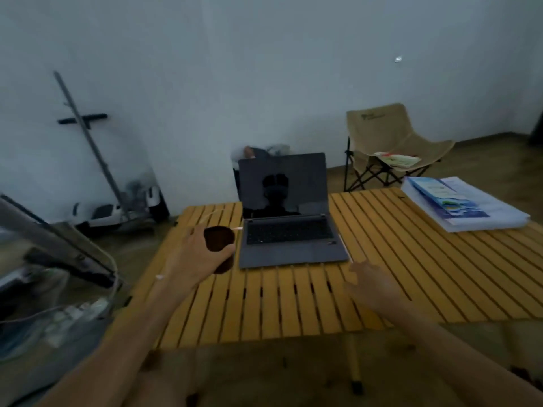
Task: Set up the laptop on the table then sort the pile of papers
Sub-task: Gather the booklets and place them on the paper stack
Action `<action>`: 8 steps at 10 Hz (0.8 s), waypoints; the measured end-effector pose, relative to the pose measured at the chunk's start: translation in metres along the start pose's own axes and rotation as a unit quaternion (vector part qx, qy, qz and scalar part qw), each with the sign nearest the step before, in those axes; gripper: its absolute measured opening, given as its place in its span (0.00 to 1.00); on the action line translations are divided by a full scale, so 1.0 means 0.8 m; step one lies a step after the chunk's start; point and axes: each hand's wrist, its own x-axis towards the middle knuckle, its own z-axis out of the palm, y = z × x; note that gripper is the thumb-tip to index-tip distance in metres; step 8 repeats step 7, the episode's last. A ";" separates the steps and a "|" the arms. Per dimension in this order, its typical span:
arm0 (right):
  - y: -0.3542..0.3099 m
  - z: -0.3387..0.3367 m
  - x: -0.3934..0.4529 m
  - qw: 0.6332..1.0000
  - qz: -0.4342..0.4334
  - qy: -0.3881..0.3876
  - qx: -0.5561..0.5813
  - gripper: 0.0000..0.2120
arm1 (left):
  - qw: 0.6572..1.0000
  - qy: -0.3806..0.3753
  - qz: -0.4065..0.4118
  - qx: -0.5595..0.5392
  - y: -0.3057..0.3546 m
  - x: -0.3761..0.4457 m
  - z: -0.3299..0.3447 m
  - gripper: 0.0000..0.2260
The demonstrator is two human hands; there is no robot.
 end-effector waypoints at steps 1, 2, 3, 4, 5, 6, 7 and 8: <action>-0.011 0.016 -0.017 1.000 -0.011 -0.005 -0.019 0.23 | 0.999 0.000 -0.039 0.034 -0.050 0.003 -0.008 0.37; -0.014 0.027 -0.028 0.999 -0.029 -0.023 -0.029 0.20 | 0.997 -0.035 -0.045 0.048 -0.073 0.010 -0.003 0.38; -0.018 0.029 -0.027 0.999 -0.032 -0.019 -0.031 0.23 | 0.996 -0.070 -0.037 0.050 -0.083 0.010 0.012 0.36; -0.028 0.029 -0.016 0.999 -0.036 -0.021 -0.026 0.23 | 0.995 -0.068 -0.046 0.050 -0.090 0.010 0.025 0.36; -0.046 0.034 -0.001 0.998 -0.051 -0.008 0.029 0.21 | 0.995 -0.074 -0.058 0.045 -0.089 0.010 0.029 0.40; -0.057 0.041 0.009 0.997 -0.060 0.014 0.057 0.21 | 0.993 -0.060 -0.056 0.084 -0.077 0.007 0.028 0.42; -0.066 0.036 0.022 0.994 -0.045 0.008 0.096 0.19 | 0.995 0.002 -0.011 0.098 -0.045 -0.012 0.020 0.38; -0.066 0.036 0.022 0.994 -0.045 0.008 0.096 0.19 | 0.995 0.002 -0.011 0.098 -0.045 -0.012 0.020 0.38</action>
